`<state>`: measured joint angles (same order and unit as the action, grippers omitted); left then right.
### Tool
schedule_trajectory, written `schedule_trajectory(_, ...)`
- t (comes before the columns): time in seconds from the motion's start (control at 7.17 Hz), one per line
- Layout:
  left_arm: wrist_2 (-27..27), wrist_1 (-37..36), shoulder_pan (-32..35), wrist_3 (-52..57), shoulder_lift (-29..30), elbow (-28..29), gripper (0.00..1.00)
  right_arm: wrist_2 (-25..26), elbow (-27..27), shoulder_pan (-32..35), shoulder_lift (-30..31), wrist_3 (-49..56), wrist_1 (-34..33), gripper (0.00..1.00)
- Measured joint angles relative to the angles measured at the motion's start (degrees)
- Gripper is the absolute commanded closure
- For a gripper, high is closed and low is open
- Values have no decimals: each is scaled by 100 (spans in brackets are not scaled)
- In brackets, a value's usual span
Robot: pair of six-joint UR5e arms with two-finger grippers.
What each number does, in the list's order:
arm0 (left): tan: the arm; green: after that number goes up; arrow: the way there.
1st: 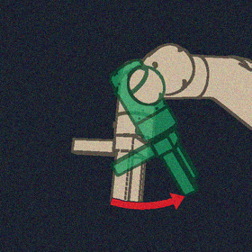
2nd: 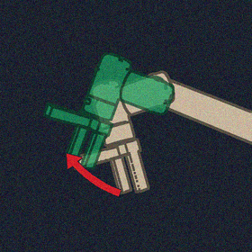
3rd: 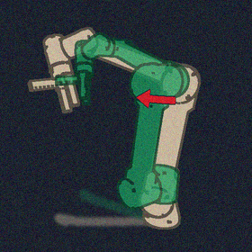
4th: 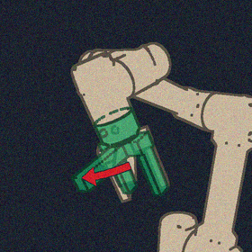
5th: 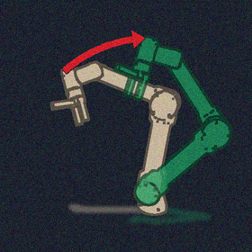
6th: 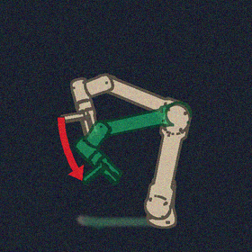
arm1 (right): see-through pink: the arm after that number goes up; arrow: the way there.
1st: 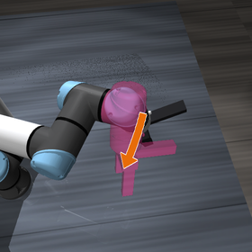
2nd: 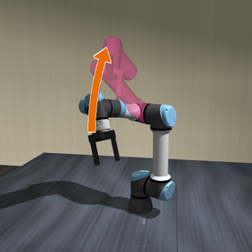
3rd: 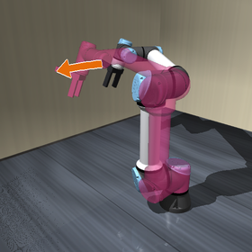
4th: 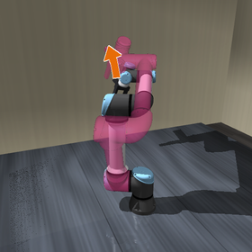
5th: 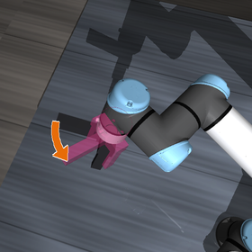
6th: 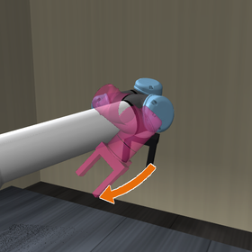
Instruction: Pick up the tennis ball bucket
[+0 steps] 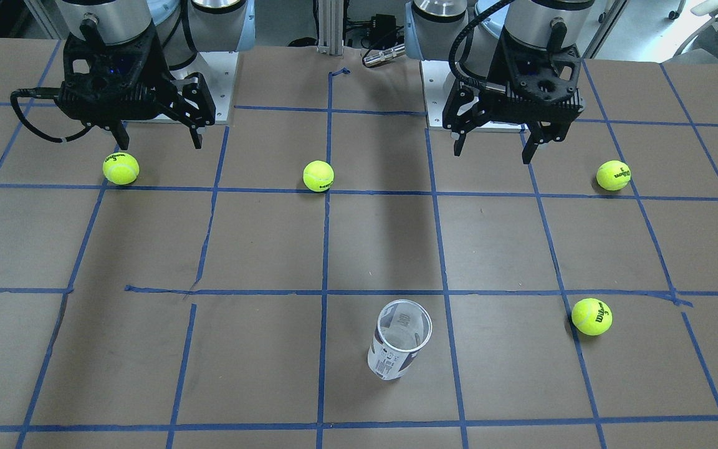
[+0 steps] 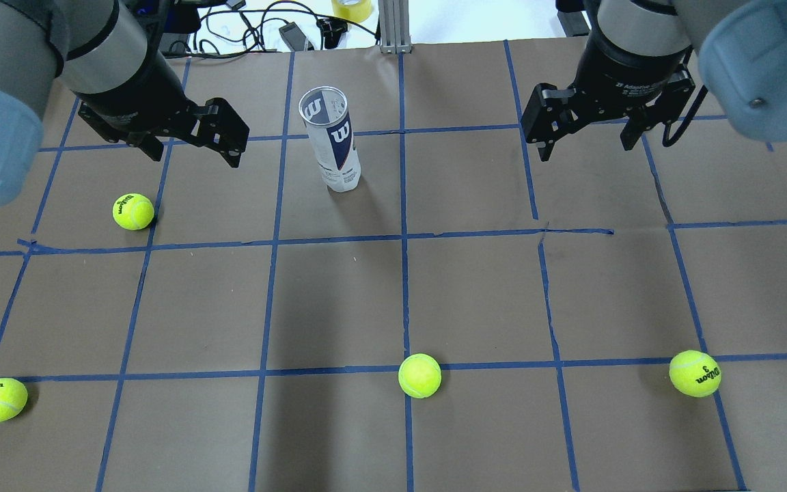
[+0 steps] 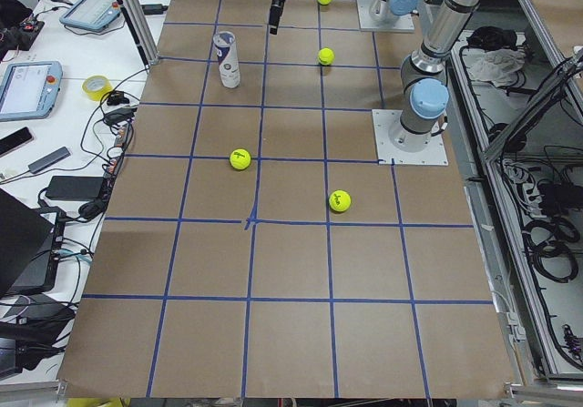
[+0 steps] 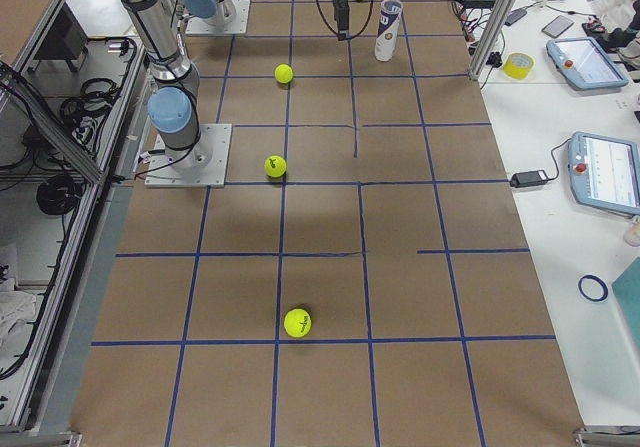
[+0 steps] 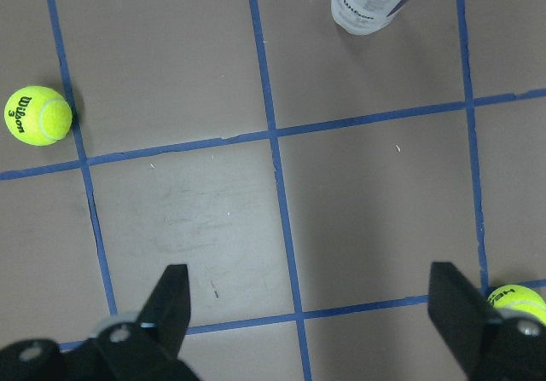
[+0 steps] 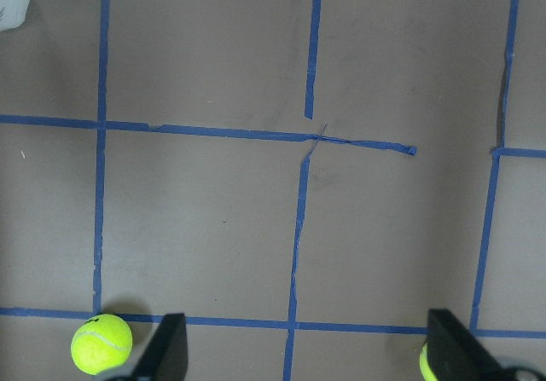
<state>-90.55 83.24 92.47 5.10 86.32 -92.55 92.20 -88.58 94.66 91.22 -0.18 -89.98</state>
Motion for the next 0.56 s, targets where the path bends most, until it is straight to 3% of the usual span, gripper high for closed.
schedule_trajectory(0.56, 5, -1, -1, 8, -8, 1, 0, -46, 2, -39, -8, -85, -103, 0)
